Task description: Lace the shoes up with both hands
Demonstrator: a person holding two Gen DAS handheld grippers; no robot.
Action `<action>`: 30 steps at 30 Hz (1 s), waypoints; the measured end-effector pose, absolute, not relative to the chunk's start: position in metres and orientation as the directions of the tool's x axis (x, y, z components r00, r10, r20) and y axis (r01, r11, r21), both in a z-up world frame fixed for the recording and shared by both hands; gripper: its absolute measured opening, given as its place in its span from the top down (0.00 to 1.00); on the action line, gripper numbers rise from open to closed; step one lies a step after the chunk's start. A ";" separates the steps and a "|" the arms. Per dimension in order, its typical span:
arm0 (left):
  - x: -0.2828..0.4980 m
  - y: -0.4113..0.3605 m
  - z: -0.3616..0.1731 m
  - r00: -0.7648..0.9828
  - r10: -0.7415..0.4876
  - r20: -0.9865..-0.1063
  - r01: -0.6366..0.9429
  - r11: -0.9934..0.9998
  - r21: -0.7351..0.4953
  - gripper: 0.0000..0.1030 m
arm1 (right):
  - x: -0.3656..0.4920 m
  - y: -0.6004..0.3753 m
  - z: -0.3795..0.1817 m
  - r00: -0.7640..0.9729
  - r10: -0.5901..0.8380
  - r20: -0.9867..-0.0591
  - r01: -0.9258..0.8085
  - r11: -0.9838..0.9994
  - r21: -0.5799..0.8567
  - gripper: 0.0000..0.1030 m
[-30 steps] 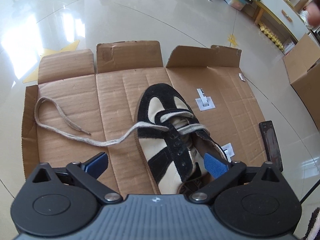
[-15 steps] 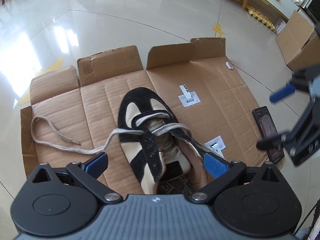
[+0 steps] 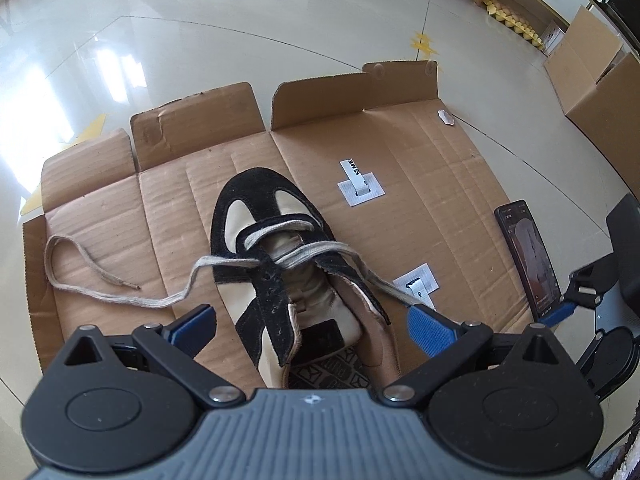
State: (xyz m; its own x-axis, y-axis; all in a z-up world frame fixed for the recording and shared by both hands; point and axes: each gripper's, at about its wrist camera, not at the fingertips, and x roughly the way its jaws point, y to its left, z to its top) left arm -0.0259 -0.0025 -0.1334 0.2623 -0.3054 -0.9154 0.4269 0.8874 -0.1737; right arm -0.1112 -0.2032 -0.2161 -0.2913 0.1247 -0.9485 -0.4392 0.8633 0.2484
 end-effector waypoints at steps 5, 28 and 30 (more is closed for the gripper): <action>-0.026 -0.004 -0.137 0.248 -0.303 -0.920 0.425 0.888 -0.177 0.01 | -0.120 -0.207 -0.228 -0.323 0.132 -0.937 -0.447 0.851 0.274 0.58; -0.024 0.003 -0.139 0.243 -0.295 -0.924 0.404 0.897 -0.180 0.01 | 0.012 -0.168 -0.156 0.198 0.185 -0.963 -0.533 0.845 0.052 0.98; -0.024 0.003 -0.140 0.241 -0.293 -0.925 0.403 0.898 -0.179 0.01 | 0.024 -0.160 -0.160 0.215 0.189 -0.958 -0.543 0.838 0.044 0.97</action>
